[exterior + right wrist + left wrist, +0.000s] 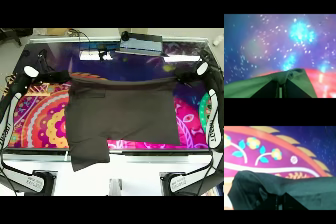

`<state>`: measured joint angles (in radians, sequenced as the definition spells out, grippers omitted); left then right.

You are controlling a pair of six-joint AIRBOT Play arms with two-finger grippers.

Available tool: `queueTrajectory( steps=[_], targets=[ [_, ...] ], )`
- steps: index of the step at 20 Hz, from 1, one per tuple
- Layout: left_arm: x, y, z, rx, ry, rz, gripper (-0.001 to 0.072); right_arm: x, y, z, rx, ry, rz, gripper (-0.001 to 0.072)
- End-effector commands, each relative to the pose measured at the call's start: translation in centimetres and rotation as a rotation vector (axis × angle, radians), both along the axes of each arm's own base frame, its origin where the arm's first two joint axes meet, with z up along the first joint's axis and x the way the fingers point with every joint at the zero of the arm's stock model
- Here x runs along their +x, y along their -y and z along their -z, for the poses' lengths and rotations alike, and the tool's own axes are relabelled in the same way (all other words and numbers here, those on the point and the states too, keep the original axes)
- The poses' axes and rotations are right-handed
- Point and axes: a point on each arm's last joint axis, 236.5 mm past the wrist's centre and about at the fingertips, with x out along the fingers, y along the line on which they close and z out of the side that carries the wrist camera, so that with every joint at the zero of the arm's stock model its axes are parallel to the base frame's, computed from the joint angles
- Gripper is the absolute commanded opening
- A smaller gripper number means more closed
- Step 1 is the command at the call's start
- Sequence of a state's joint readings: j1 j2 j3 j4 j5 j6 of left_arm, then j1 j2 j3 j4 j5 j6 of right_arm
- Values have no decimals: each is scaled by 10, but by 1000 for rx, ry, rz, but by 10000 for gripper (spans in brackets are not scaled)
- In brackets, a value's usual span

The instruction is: Fold the shirts.

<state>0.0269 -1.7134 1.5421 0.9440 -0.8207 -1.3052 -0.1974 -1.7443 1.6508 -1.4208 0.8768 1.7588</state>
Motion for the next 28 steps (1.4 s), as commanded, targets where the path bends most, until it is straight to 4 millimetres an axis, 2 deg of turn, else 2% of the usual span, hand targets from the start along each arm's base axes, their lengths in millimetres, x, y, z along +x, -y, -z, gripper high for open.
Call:
queueTrajectory(
  steps=[1,3,4,6,8,13,14,15,16,17,18,21,23,25,26,28],
  targets=[
    [-67,-4,16,17,-268,143,38,-33,-1,8,-73,-144,-118,31],
    [-108,-16,41,87,-433,210,38,-73,-10,33,-52,-337,-208,32],
    [-120,-23,52,120,-476,219,38,-91,-14,44,-35,-422,-242,32],
    [-136,-19,65,100,-542,222,39,-113,-18,58,-14,-531,-277,32],
    [-148,-12,71,93,-579,241,38,-117,-19,63,5,-558,-261,32],
    [-150,-6,73,88,-596,231,39,-128,-23,83,49,-635,-231,33],
    [-150,-6,73,82,-605,217,99,-129,-23,85,49,-642,-232,56],
    [-154,-6,71,81,-618,226,297,-129,-22,86,47,-644,-232,204],
    [-160,-8,69,76,-643,235,508,-134,-21,84,40,-661,-245,426],
    [-168,-12,66,71,-671,242,538,-141,-21,81,31,-684,-275,460],
    [-178,-17,61,62,-702,248,536,-150,-18,76,13,-716,-307,460],
    [-205,-38,38,32,-755,231,532,-177,-5,52,83,-771,-259,448],
    [-235,-45,35,8,-774,192,532,-190,12,38,105,-774,-210,428],
    [-280,-35,49,-36,-819,129,525,-201,20,31,100,-746,-175,397],
    [-303,-22,58,-71,-836,104,523,-208,18,30,94,-738,-172,366],
    [-341,1,76,-141,-838,72,523,-219,17,31,82,-731,-166,367]
  ],
)
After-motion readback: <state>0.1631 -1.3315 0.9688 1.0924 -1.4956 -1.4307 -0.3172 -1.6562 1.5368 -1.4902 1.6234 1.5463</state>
